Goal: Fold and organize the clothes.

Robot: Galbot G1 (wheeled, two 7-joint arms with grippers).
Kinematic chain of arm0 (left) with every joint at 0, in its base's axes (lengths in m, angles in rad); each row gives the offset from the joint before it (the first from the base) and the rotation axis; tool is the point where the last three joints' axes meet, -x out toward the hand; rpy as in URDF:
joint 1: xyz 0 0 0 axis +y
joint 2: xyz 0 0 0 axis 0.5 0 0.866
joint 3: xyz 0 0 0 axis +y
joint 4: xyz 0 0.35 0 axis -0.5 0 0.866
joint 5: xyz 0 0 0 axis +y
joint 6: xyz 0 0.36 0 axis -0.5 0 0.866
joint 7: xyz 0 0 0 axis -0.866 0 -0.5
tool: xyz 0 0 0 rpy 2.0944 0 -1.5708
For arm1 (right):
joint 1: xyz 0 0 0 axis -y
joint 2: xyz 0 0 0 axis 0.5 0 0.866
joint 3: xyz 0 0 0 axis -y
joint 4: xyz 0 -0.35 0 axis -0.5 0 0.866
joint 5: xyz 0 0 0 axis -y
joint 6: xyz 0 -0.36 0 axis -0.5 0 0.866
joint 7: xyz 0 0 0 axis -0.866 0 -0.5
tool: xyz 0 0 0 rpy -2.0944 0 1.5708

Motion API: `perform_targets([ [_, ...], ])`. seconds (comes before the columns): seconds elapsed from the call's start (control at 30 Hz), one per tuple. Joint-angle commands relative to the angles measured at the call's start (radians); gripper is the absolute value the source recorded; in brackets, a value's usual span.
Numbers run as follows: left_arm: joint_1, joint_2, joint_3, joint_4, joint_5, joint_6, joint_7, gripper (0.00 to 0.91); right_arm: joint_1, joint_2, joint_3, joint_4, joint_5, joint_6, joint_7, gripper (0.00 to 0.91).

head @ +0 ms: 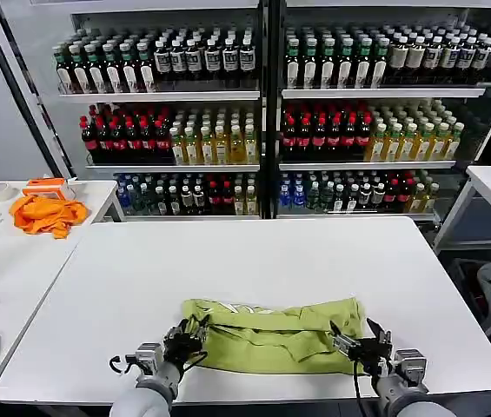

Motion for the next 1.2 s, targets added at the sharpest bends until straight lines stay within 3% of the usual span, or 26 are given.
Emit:
perform_targets([
  [0.03,0.009,-0.012,-0.022,0.009,-0.075,-0.004,0.01,0.02,0.0,0.002,0.001,-0.002,-0.001,0.002,0.001,0.907],
  [0.43,0.035,0.076,-0.239,-0.044,-0.236,0.003,0.017,0.02,0.021,0.0,0.008,-0.007,0.006,0.01,0.006,0.907],
  [0.83,0.045,0.322,-0.676,0.031,-0.454,0.039,0.019,0.02,0.056,-0.017,-0.003,-0.024,0.016,0.019,0.003,0.907],
  [1.0,0.047,0.32,-0.674,-0.049,-0.577,0.049,0.008,0.02,0.063,-0.018,-0.017,-0.028,0.015,0.02,0.003,0.907],
  [1.2,0.086,0.192,-0.483,-0.242,-0.647,0.052,0.039,0.02,0.061,-0.019,-0.023,-0.031,0.012,0.022,0.004,0.907],
])
